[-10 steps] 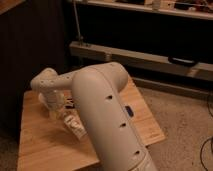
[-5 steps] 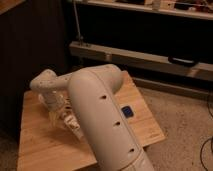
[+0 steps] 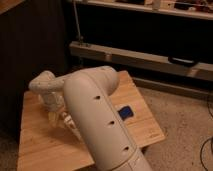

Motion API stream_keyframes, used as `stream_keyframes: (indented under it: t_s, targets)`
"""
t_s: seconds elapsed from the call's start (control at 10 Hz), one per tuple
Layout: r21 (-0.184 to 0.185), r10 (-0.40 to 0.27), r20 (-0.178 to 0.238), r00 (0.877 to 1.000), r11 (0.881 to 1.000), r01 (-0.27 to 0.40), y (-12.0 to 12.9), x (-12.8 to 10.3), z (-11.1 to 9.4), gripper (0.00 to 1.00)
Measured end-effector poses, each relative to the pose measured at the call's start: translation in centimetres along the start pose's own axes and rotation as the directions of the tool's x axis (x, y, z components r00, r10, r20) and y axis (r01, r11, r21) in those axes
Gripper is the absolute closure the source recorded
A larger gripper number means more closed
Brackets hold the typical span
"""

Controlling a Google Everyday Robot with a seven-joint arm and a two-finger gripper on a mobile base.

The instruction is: Stand the bottle upright

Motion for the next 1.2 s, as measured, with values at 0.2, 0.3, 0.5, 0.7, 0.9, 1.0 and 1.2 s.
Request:
stream_keyframes:
  t_s: [0.2,0.3,0.5,0.7,0.9,1.0,1.2]
  targets:
    - [-0.002,-0.001,-0.012,1.000,1.000,0.001,0.04,0.01,0.31,0.23]
    - [-0.004,-0.001,-0.015,1.000,1.000,0.001,0.04,0.07,0.39,0.30]
    - [-0.006,0.000,-0.016,1.000,1.000,0.000,-0.01,0.24,0.45,0.51]
    - [-0.007,0.002,-0.018,1.000,1.000,-0.002,-0.07,0.39,0.51,0.69]
    - [-0.007,0.003,-0.018,1.000,1.000,-0.003,-0.11,0.57,0.41,0.87]
    - [-0.006,0.003,-0.017,1.000,1.000,-0.003,-0.09,0.63,0.33,0.90]
    - [-0.002,0.000,-0.011,1.000,1.000,0.000,0.03,0.81,0.05,0.90]
